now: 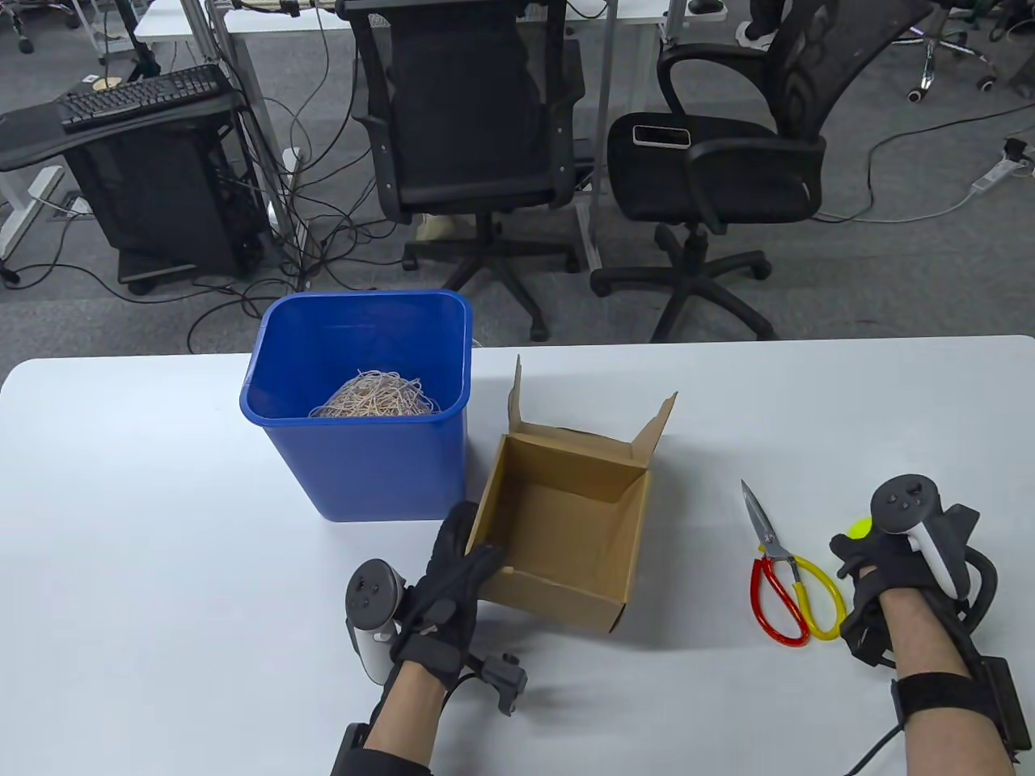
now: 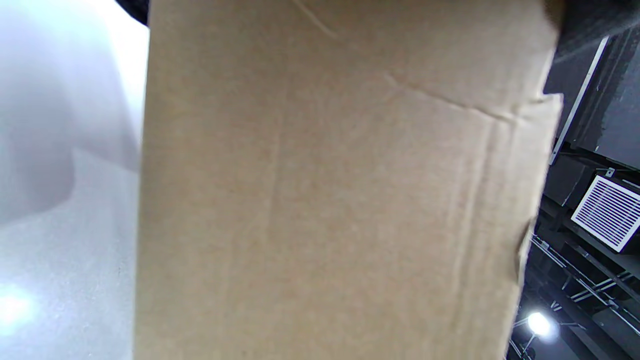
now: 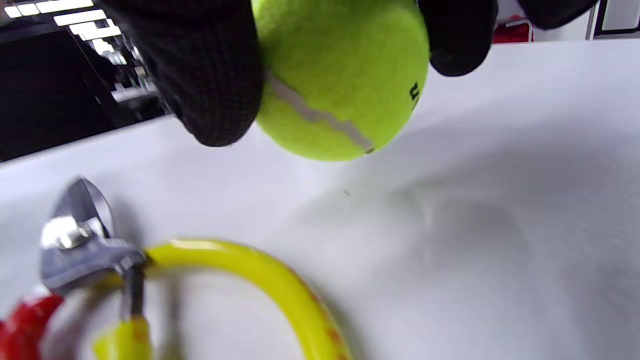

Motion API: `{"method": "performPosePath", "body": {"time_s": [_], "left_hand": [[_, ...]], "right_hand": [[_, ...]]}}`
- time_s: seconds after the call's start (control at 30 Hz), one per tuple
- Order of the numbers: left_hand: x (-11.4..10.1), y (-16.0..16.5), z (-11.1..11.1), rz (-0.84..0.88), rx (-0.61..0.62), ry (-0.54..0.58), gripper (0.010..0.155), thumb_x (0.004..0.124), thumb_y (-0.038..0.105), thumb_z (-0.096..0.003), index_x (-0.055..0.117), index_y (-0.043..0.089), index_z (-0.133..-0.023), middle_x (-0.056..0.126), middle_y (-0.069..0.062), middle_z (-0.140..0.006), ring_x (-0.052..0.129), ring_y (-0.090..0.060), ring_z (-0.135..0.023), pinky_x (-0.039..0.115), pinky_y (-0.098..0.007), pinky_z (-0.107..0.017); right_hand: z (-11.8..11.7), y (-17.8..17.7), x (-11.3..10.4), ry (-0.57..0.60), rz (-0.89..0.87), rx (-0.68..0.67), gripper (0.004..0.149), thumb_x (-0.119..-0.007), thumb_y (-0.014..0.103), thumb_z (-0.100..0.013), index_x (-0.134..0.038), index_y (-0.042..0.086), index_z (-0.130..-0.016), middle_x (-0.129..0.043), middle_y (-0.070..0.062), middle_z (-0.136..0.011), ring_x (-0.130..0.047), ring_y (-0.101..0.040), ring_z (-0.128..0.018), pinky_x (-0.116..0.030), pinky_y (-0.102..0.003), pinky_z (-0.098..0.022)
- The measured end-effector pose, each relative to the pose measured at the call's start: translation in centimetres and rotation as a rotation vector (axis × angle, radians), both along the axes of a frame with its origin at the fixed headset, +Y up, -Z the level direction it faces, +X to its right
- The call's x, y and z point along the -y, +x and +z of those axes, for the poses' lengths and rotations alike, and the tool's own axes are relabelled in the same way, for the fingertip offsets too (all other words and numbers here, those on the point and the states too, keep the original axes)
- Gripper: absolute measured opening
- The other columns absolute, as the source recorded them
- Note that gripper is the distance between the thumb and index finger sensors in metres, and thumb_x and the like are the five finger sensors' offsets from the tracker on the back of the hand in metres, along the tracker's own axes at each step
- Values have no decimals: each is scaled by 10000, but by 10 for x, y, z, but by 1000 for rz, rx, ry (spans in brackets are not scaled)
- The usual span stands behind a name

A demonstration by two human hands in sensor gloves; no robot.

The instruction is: Cut the packaging cotton rope with scissors

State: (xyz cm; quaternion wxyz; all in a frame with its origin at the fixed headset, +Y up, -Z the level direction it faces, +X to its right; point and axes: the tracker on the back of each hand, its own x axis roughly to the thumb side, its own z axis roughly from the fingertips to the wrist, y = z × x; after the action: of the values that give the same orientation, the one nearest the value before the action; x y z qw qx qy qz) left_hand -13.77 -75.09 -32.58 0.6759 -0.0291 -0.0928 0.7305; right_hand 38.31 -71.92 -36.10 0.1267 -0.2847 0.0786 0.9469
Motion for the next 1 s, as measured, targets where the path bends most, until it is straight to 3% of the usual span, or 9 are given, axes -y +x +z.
{"method": "performPosePath", "body": {"time_s": [0.13,0.2,0.33,0.5,0.57,0.63,0.8,0.9,1.0], "left_hand": [[0,0,0,2,0,-3,923,765,605,-523,239,143,-1125,206,-324,-1100,480,-677,-911,577,-706,-573],[0,0,0,2,2,-3,924,765,605,-523,237,143,-1125,206,-324,-1100,479,-677,-911,577,-704,-575],[1,0,0,4,5,-3,926,764,606,-523,235,144,-1125,203,-322,-1101,478,-676,-913,576,-706,-574],[1,0,0,10,5,-4,926,763,607,-524,232,145,-1125,199,-321,-1102,473,-676,-915,574,-705,-577],[1,0,0,11,5,-4,926,763,607,-524,232,144,-1125,198,-321,-1101,473,-677,-914,574,-706,-576],[1,0,0,11,5,-4,926,763,607,-524,233,143,-1125,198,-319,-1102,471,-678,-915,573,-706,-576],[1,1,0,3,10,4,927,763,608,-525,230,146,-1125,196,-316,-1103,470,-676,-916,571,-707,-578],[1,1,0,-1,14,10,927,765,607,-525,230,146,-1126,193,-315,-1104,467,-676,-917,570,-708,-579],[2,1,0,-7,20,18,927,764,608,-526,228,147,-1126,192,-314,-1105,465,-677,-918,569,-708,-580]], "right_hand": [[0,3,14,-136,-43,-6,812,-884,373,-448,-503,101,-1111,-596,-259,-1132,-539,-593,-956,-440,-789,-640],[2,5,16,-81,-49,10,820,-888,372,-442,-502,93,-1110,-587,-277,-1130,-544,-597,-952,-441,-791,-638],[5,8,13,-93,-60,12,848,-882,394,-447,-461,94,-1119,-495,-305,-1150,-499,-605,-964,-433,-792,-640],[9,8,-3,-6,-74,8,878,-886,424,-441,-441,93,-1121,-446,-312,-1157,-464,-612,-970,-424,-795,-639],[11,4,-14,54,-75,-24,883,-882,436,-438,-437,94,-1120,-427,-313,-1157,-449,-614,-970,-421,-797,-637],[14,-7,-29,186,-107,-102,886,-888,444,-429,-452,92,-1115,-439,-309,-1155,-461,-611,-969,-425,-804,-630],[31,-56,-66,589,-208,-425,870,-874,485,-426,-499,92,-1106,-499,-308,-1140,-512,-610,-953,-446,-826,-594],[41,-88,-73,732,-326,-541,868,-870,499,-424,-512,94,-1103,-511,-307,-1138,-517,-608,-956,-449,-837,-585],[51,-118,-66,799,-451,-633,881,-865,520,-423,-505,100,-1108,-497,-304,-1146,-499,-604,-968,-430,-845,-590]]}}
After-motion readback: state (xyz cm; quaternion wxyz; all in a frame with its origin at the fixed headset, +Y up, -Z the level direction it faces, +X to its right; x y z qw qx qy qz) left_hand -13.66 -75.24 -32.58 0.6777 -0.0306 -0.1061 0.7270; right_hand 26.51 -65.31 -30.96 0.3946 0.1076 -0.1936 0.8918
